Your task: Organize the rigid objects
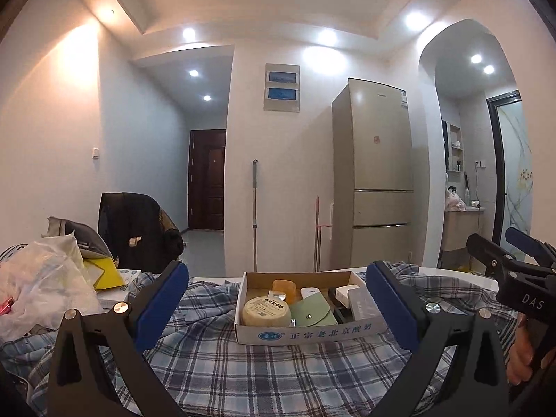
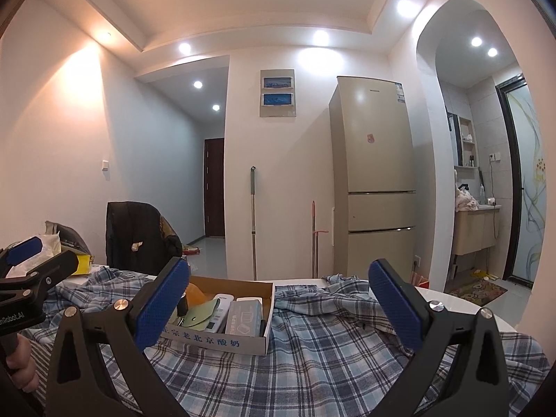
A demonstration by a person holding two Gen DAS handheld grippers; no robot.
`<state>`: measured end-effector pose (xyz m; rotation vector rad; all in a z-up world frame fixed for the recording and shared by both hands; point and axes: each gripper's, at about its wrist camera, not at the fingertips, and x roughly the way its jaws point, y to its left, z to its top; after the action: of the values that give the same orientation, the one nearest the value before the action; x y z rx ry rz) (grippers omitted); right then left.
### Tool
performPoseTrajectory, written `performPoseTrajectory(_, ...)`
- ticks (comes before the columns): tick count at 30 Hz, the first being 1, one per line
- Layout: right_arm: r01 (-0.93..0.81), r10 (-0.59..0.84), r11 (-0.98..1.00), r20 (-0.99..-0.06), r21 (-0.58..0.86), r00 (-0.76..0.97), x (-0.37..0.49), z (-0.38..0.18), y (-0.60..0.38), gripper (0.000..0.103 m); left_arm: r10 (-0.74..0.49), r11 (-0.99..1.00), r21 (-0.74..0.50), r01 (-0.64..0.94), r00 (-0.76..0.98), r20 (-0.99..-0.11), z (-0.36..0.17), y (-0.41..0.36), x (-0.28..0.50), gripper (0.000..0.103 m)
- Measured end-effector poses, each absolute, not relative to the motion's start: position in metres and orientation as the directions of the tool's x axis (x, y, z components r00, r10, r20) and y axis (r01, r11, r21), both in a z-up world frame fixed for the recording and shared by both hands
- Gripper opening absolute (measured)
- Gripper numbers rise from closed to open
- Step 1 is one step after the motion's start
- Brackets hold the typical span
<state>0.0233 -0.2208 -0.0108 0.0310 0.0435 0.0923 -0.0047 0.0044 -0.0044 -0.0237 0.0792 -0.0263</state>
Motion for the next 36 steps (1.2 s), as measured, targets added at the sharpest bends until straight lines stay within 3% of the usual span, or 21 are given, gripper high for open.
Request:
performPoseTrajectory(12, -0.052, 0.058, 0.997, -0.1, 0.055, 0.993, 0.0337, -0.0127, -0.2254, 0.103, -0.002, 1.0, -0.03, -0.001, 0.996, -0.088, -0.0051, 0.0035, -0.0035, 0.103)
performPoseTrajectory(36, -0.047, 0.051, 0.998, -0.087, 0.045, 0.995, 0.0299, -0.0113, -0.226, 0.103, -0.007, 1.0, -0.021, 0.006, 0.998, -0.07, -0.0075, 0.0024, -0.0053, 0.103)
